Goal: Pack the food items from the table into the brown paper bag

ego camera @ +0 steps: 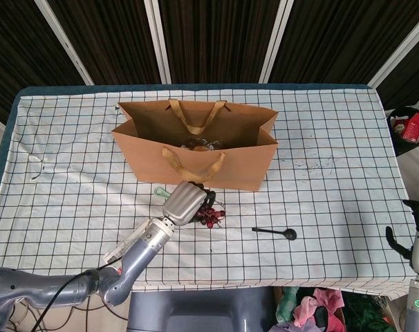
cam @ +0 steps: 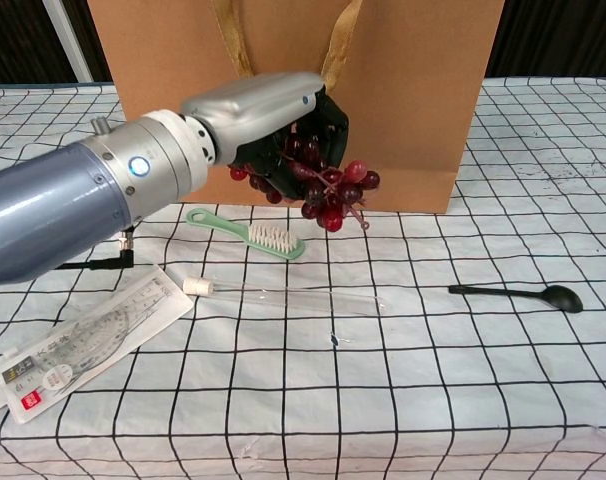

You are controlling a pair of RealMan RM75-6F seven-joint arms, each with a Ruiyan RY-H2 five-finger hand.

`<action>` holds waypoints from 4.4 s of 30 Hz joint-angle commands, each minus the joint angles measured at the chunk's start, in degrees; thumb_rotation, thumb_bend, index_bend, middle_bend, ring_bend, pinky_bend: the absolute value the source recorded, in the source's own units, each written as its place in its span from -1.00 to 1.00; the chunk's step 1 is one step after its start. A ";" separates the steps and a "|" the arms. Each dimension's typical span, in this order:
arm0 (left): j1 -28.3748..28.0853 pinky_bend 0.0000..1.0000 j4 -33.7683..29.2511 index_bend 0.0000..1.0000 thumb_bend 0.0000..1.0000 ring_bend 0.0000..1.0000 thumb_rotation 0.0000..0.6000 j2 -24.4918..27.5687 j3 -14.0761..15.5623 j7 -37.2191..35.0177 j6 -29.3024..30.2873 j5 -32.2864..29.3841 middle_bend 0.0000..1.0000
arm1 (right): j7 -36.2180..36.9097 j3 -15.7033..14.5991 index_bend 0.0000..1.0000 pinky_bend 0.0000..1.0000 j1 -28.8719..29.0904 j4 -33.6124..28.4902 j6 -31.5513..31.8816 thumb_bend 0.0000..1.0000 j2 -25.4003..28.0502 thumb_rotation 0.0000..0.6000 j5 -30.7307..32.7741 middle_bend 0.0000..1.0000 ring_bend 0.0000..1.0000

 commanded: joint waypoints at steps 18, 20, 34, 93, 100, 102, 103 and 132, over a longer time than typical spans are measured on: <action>-6.28 0.09 -26.20 0.21 -0.19 -0.02 1.00 17.35 -10.93 10.20 0.63 -14.58 0.28 | -0.27 0.10 -0.50 -0.40 -0.07 -0.14 -0.16 -0.45 0.03 1.00 0.38 -0.56 -0.39; -7.58 0.09 -26.57 0.21 -0.19 -0.02 1.00 18.04 -12.80 10.64 1.45 -16.43 0.28 | -0.30 0.11 -0.50 -0.40 -0.08 -0.07 -0.21 -0.45 -0.02 1.00 0.47 -0.56 -0.39; -15.42 0.09 -19.71 0.22 -0.19 -0.03 1.00 22.74 -21.34 10.89 4.88 -27.89 0.27 | -0.87 0.00 -0.50 -0.40 0.22 1.15 -1.29 -0.46 -0.65 1.00 1.13 -0.56 -0.39; -26.89 -0.63 -12.18 -0.48 -0.88 -0.91 1.00 33.19 -10.27 27.65 2.49 -54.19 -0.64 | -2.05 -0.76 -0.50 -0.40 0.76 3.28 -2.98 -0.46 -2.36 1.00 1.35 -0.56 -0.39; -29.33 -0.63 -11.02 -0.48 -0.74 -0.91 1.00 33.82 -11.28 26.24 0.82 -62.60 -0.64 | -1.65 -0.44 -0.50 -0.40 0.80 4.03 -2.98 -0.45 -2.63 1.00 1.64 -0.56 -0.39; -29.36 -0.63 -11.17 -0.48 -0.74 -0.91 1.00 33.67 -11.11 25.40 1.75 -62.30 -0.64 | -1.50 -0.39 -0.50 -0.40 0.78 4.10 -2.97 -0.45 -2.63 1.00 1.68 -0.56 -0.39; -29.28 -0.63 -11.44 -0.48 -0.74 -0.91 1.00 33.74 -11.13 24.87 1.91 -62.24 -0.64 | -1.43 -0.42 -0.50 -0.40 0.78 4.12 -3.02 -0.45 -2.63 1.00 1.66 -0.56 -0.39; 20.98 -0.81 -31.42 -0.67 -0.91 -0.99 1.00 48.94 27.89 0.52 36.40 6.03 -0.80 | -1.09 -4.46 -0.60 -0.41 1.52 1.64 -4.72 -0.69 1.72 1.00 -4.61 -0.70 -0.53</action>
